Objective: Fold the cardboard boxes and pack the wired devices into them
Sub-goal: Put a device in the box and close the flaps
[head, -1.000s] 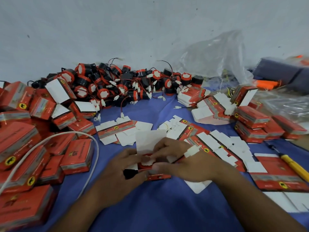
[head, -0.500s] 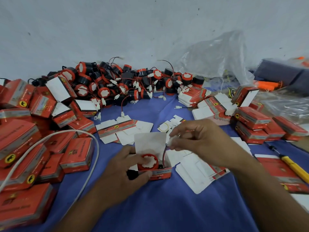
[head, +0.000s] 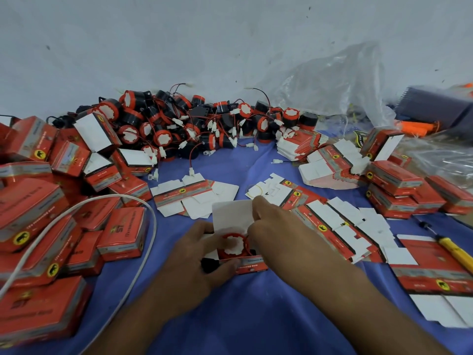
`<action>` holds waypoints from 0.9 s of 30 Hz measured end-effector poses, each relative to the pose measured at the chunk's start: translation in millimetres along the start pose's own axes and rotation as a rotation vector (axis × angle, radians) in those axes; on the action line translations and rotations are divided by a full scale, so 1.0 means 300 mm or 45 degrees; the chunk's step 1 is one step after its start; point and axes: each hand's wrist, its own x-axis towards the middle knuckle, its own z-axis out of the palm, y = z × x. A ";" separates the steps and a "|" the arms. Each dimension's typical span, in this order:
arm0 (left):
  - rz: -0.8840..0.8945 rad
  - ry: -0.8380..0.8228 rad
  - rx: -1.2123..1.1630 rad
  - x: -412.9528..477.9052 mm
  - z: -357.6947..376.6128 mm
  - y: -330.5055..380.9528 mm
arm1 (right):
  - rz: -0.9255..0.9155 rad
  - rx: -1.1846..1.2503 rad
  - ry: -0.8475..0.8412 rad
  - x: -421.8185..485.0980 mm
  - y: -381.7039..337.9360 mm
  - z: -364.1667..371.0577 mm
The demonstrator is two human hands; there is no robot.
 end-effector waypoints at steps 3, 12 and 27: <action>-0.010 0.013 0.035 0.000 0.004 -0.002 | 0.011 -0.081 -0.084 0.008 0.007 0.000; 0.016 0.043 0.030 0.000 0.007 0.005 | -0.056 -0.139 -0.078 0.015 0.026 0.020; -0.007 0.044 0.016 -0.001 0.007 0.001 | -0.072 0.314 0.003 0.008 0.084 0.067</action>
